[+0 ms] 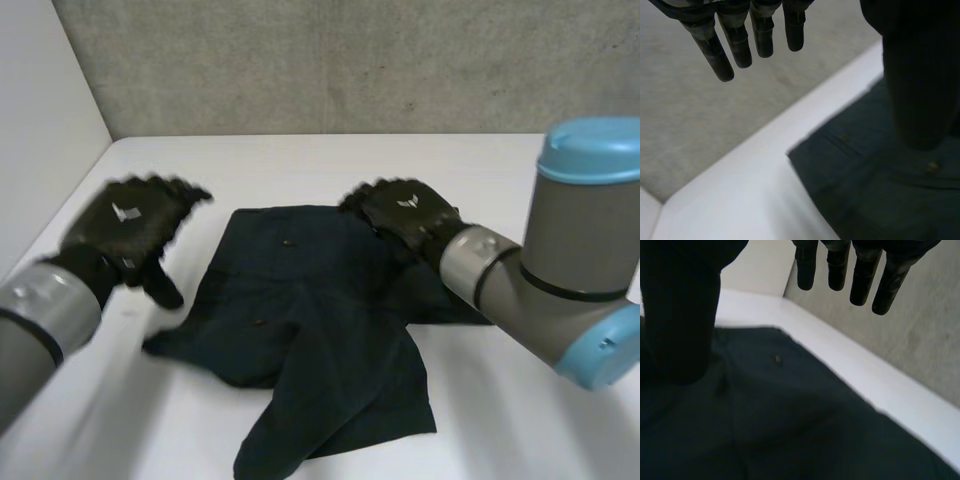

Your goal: Fold the shorts.

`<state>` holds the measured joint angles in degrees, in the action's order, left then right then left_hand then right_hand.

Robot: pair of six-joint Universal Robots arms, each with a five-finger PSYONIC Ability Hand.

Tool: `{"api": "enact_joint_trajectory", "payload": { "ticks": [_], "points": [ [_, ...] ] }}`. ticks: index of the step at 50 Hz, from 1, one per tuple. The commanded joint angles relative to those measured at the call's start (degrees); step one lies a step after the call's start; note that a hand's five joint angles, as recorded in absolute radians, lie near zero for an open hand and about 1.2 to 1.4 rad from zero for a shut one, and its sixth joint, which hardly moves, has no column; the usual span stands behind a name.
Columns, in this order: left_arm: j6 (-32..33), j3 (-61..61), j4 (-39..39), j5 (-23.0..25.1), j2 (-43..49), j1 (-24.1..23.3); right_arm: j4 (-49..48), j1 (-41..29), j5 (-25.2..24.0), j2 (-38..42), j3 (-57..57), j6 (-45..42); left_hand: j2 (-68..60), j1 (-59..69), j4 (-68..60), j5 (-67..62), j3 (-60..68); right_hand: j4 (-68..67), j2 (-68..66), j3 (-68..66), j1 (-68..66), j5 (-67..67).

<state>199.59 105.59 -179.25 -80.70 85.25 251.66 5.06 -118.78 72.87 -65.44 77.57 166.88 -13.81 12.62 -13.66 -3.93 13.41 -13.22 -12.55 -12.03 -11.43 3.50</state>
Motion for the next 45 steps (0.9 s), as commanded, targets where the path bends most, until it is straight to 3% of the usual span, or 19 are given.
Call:
{"api": "enact_joint_trajectory", "payload": {
  "ticks": [1,13,22,29,35,41,45],
  "points": [
    [5.4,6.1,-5.6,2.7,0.8,0.6,-3.3,5.2,-4.0,-1.6,9.3,-0.9,0.1,1.1,-0.1,0.2,0.3,3.2,2.6,2.0,1.4,-3.5],
    [6.3,10.9,-5.8,3.0,2.4,0.7,-9.1,7.3,-4.5,-3.5,18.3,-0.9,-1.5,2.6,-1.6,-1.3,1.9,3.2,2.6,2.0,1.4,-3.5],
    [7.2,15.9,-6.0,3.5,3.4,3.7,-12.0,7.4,-4.7,-3.6,19.9,-0.9,-9.4,10.6,-9.5,-9.2,9.8,3.2,2.6,2.0,1.4,-3.5],
    [14.2,19.9,-11.0,3.9,7.2,3.8,-12.0,7.4,-4.6,-3.7,20.1,-0.9,-9.9,11.1,-10.0,-9.7,10.3,3.2,2.6,2.0,1.4,-3.5],
    [15.5,21.3,-13.1,3.9,7.8,4.3,-12.1,7.5,-4.5,-3.8,20.3,-0.9,-13.1,14.2,-13.2,-12.9,13.5,3.2,2.6,2.0,1.4,-3.5],
    [15.8,21.6,-17.0,3.9,11.4,4.8,-12.1,7.5,-4.5,-3.8,20.4,-0.9,-27.8,29.0,-28.0,-27.7,28.2,3.2,2.6,2.0,1.4,-3.5],
    [15.7,21.3,-19.5,3.7,12.2,5.0,-12.1,7.5,-4.5,-3.9,20.5,-0.9,-58.4,59.6,-58.5,-58.2,58.8,3.2,2.6,2.0,1.4,-3.5]
  ]
}}
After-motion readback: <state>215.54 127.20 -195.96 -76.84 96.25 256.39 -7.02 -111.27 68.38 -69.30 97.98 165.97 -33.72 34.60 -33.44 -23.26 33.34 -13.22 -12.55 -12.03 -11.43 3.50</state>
